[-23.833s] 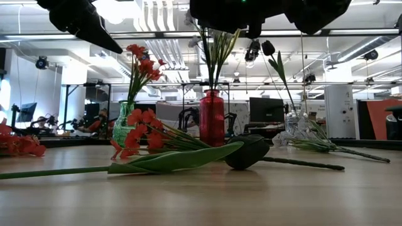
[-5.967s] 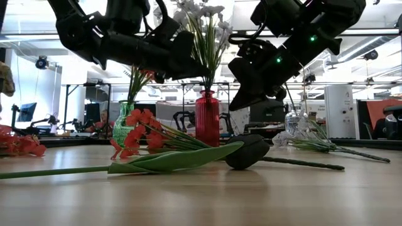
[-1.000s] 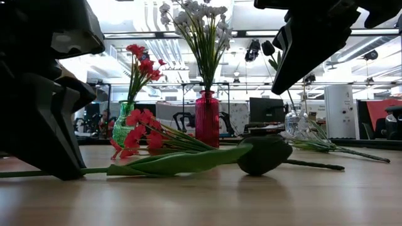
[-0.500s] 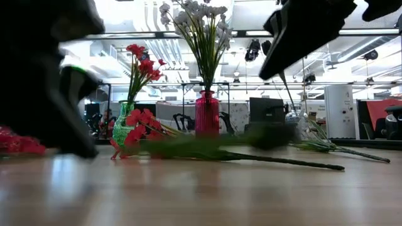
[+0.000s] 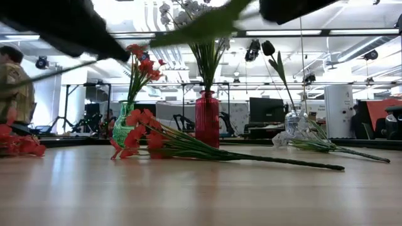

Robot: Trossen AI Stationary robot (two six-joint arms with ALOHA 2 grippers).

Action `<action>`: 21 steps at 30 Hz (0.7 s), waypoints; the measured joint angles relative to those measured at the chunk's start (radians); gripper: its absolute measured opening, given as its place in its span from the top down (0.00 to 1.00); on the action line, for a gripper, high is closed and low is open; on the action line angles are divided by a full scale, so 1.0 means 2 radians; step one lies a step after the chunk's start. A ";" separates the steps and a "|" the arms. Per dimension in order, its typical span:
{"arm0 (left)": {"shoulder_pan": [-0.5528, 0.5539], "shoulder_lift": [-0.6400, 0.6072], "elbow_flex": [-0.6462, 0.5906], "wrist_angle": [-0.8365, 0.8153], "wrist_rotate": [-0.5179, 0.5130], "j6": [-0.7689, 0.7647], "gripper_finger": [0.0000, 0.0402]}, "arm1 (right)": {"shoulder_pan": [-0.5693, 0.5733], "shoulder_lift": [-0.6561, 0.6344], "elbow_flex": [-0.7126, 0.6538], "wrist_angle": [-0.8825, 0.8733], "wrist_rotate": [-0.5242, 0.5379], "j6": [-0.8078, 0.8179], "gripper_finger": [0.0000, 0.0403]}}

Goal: Sort flowers into vase by color
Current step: Put the bottom black flower into the transparent vase

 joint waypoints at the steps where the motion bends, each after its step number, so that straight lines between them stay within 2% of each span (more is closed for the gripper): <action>1: 0.000 -0.005 0.000 0.005 -0.006 0.013 1.00 | 0.002 -0.007 -0.014 0.014 0.007 -0.007 0.98; 6: 0.000 -0.035 0.000 0.046 -0.029 0.090 1.00 | 0.004 -0.053 -0.094 0.121 0.009 -0.029 0.98; 12: 0.009 -0.072 0.000 0.149 -0.035 0.223 1.00 | 0.004 -0.101 -0.164 0.217 0.005 -0.069 0.98; 18: 0.032 -0.094 0.001 0.230 -0.034 0.315 1.00 | 0.004 -0.126 -0.195 0.266 0.005 -0.115 0.98; 21: 0.050 -0.093 0.001 0.258 -0.015 0.339 1.00 | 0.004 -0.127 -0.196 0.267 0.005 -0.134 0.98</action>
